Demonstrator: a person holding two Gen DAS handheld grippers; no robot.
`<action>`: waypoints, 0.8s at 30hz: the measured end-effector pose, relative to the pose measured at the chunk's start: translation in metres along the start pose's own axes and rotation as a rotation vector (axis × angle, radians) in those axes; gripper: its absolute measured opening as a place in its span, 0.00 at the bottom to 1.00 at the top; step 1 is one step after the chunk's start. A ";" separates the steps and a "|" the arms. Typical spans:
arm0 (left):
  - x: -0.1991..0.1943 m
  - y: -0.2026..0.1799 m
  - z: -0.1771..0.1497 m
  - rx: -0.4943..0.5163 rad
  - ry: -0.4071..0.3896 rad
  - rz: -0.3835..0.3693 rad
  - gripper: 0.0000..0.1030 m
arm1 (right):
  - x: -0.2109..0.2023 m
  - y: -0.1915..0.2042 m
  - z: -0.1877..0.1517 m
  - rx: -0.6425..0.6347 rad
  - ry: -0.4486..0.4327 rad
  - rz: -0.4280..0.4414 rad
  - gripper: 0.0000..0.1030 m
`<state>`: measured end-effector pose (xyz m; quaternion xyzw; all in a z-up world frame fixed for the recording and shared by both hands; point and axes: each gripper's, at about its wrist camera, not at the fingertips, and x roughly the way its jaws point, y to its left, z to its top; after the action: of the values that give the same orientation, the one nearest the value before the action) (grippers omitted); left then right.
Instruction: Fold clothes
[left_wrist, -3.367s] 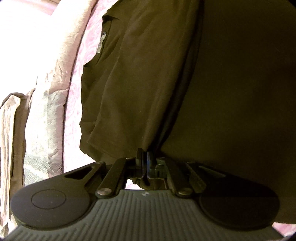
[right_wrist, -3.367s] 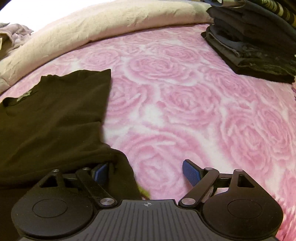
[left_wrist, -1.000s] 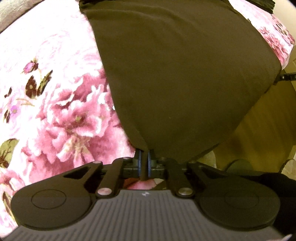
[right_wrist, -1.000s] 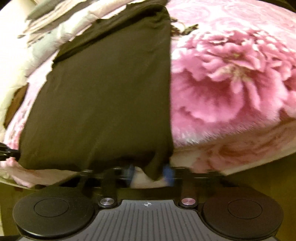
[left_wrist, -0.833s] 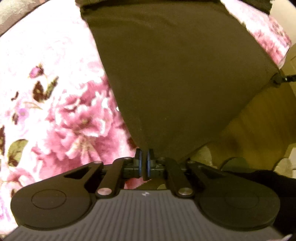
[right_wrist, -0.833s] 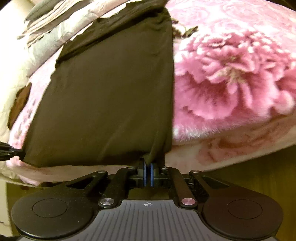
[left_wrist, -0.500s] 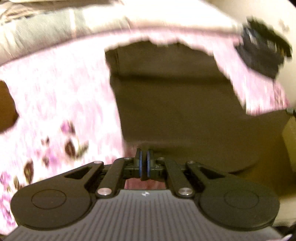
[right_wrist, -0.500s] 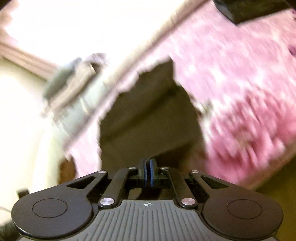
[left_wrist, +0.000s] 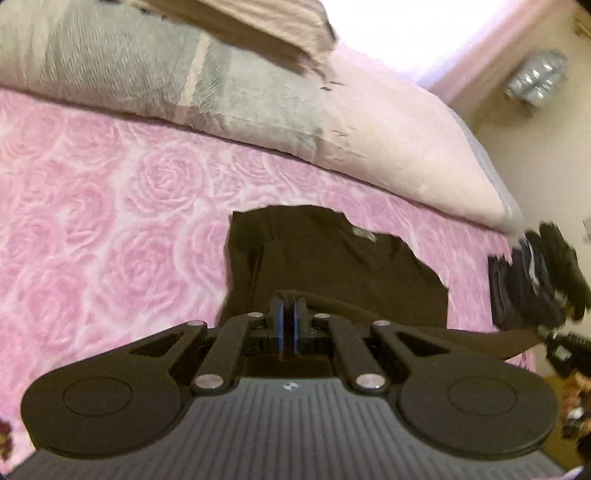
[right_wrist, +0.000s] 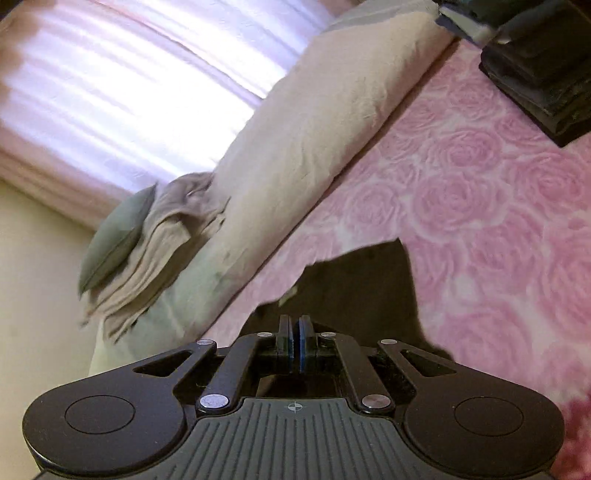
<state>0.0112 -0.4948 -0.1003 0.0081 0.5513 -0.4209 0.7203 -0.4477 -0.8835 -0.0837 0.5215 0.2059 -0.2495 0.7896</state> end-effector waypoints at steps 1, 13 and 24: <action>0.010 0.001 0.011 -0.013 0.013 -0.004 0.02 | 0.011 -0.001 0.006 0.005 0.000 -0.012 0.01; 0.119 0.013 0.106 -0.131 0.134 0.054 0.03 | 0.133 -0.022 0.085 0.019 0.073 -0.111 0.01; 0.179 0.004 0.133 0.033 0.027 0.216 0.27 | 0.224 -0.063 0.113 -0.070 0.113 -0.225 0.02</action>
<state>0.1250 -0.6620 -0.1934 0.0850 0.5499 -0.3499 0.7536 -0.3017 -1.0492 -0.2182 0.4806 0.3161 -0.2995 0.7612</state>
